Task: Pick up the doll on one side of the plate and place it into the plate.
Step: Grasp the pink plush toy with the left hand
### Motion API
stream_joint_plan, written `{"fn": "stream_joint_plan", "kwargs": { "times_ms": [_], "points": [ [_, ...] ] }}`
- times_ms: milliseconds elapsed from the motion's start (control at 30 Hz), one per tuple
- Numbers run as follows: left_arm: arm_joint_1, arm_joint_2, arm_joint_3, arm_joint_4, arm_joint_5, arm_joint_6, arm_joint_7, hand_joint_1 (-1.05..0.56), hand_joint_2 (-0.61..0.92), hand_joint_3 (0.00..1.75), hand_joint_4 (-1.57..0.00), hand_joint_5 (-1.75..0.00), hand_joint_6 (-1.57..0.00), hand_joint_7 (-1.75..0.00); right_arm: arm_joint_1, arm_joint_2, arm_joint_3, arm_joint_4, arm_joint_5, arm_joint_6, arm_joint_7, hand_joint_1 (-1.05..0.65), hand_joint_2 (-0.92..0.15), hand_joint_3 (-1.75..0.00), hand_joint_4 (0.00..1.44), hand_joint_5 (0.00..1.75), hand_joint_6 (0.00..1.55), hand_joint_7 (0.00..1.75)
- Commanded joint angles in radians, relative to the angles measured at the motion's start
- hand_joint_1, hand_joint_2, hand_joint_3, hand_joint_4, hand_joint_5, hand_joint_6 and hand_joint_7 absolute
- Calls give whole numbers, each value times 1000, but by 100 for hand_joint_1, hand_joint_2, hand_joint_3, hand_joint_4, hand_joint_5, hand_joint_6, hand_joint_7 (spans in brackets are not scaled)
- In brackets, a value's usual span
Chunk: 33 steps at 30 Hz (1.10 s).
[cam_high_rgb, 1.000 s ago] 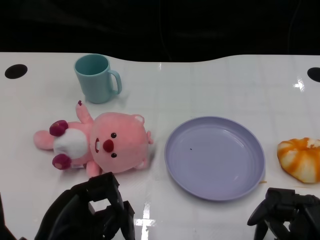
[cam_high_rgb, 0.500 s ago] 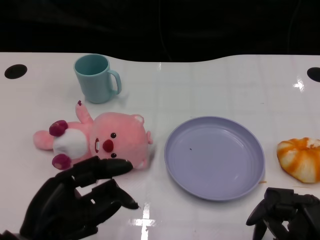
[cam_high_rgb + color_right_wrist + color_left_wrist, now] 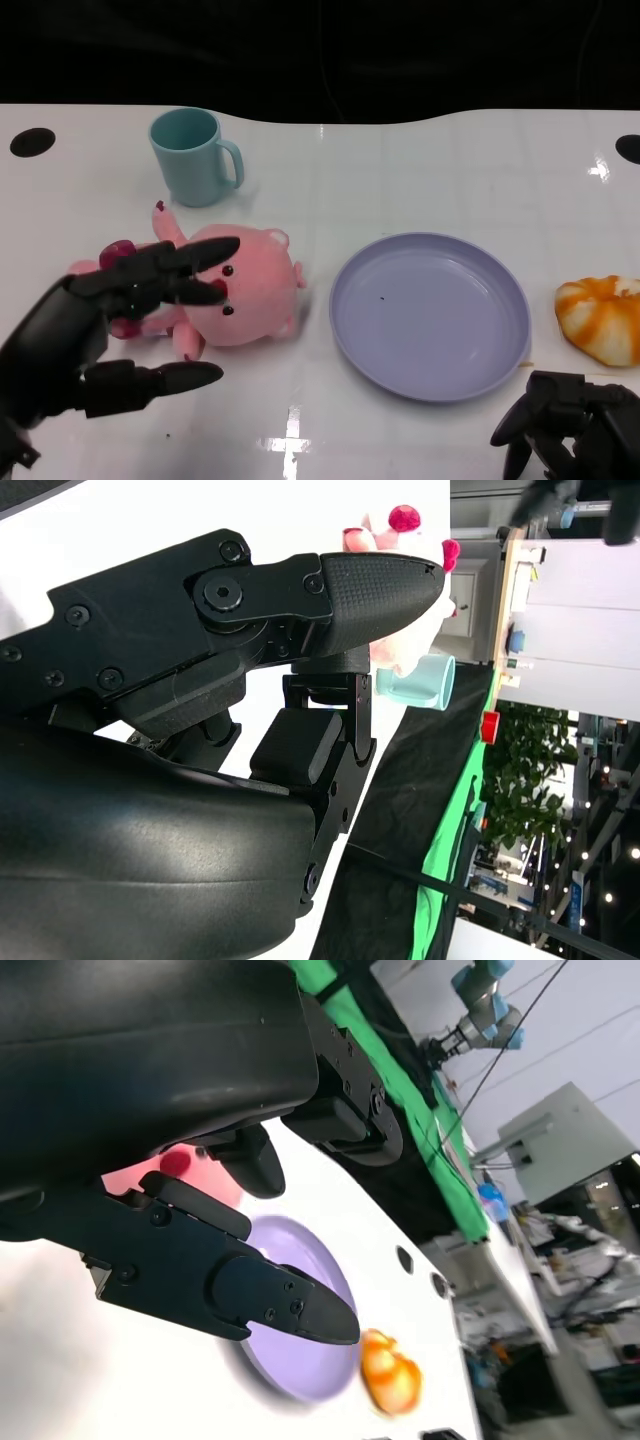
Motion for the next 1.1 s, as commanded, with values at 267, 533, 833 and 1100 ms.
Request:
{"fn": "stream_joint_plan", "kwargs": {
  "times_ms": [267,533,833,1100],
  "points": [
    [-33,139,-23,-116,386,47,121,-63,89,0,-2,-48,-30,0,9,-12,-11,-14,10,12,-7,-95,-92,-38,102,136,100,104],
    [-94,187,-115,-106,771,98,210,-65,89,0,0,-29,-26,-1,8,-10,-12,-10,6,-2,-10,-95,-92,-39,102,137,100,105],
    [-170,184,-219,-46,1030,195,235,-68,89,1,0,-25,-22,0,11,-10,-11,-16,11,6,-9,-96,-92,-39,102,138,100,106],
    [-316,155,-350,144,1192,323,199,-75,91,0,0,-26,-18,0,13,-11,-11,-17,6,2,-13,-96,-92,-39,102,138,99,106]
  ]
}}
